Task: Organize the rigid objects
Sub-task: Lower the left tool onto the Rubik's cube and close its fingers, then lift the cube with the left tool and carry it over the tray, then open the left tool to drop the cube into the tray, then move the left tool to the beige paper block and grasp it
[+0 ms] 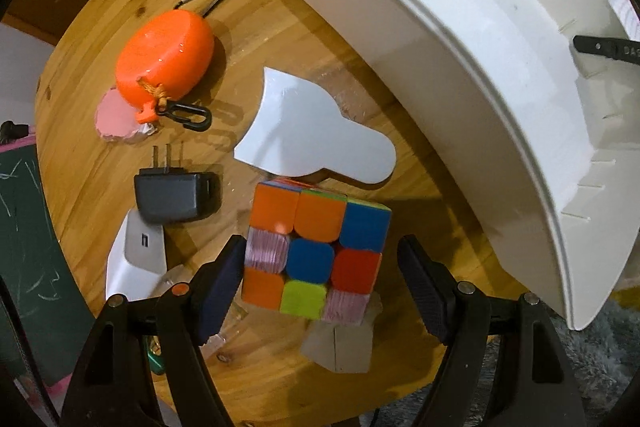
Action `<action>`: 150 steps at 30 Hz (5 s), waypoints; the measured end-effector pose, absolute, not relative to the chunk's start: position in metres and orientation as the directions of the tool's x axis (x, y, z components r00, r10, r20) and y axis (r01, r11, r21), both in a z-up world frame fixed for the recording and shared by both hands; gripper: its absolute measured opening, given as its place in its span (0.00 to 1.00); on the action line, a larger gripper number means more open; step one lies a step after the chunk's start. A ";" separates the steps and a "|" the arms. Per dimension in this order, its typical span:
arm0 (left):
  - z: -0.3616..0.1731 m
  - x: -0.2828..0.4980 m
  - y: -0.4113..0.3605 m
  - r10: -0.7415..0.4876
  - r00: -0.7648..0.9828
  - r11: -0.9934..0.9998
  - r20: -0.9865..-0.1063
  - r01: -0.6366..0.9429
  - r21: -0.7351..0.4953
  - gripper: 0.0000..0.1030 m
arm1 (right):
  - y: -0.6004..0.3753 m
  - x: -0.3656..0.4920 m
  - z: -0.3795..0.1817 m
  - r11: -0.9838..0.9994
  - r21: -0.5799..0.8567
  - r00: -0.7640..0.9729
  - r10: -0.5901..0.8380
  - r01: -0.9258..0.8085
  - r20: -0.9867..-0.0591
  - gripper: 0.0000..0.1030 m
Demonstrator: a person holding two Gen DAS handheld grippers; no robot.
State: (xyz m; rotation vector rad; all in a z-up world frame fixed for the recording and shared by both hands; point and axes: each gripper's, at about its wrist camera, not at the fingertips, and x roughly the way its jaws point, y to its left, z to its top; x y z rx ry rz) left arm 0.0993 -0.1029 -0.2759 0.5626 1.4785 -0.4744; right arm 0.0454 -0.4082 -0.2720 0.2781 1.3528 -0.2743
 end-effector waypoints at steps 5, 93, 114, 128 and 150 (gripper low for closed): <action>-0.281 0.106 -0.104 0.049 0.035 0.788 -0.998 0.612 0.061 0.64 | -0.407 0.045 -0.272 0.932 0.037 0.199 -0.038 0.361 -0.979 0.10; -0.263 0.212 -0.237 0.126 0.252 0.955 -0.959 0.232 0.186 0.75 | -0.416 0.046 -0.286 0.960 0.117 0.091 0.097 0.256 -0.991 0.06; -0.190 0.192 -0.224 -0.025 0.331 0.972 -0.943 0.229 0.054 0.83 | -0.411 0.033 -0.278 0.967 0.095 0.077 0.079 0.235 -0.994 0.06; -0.114 0.149 -0.140 -0.026 0.404 0.999 -0.914 0.040 -0.010 0.83 | -0.408 0.025 -0.270 0.977 0.080 0.106 0.060 0.195 -0.993 0.06; -0.089 0.047 -0.029 0.101 0.440 0.986 -0.892 -0.163 0.032 0.83 | -0.405 0.021 -0.265 0.983 0.058 0.119 0.037 0.177 -0.992 0.05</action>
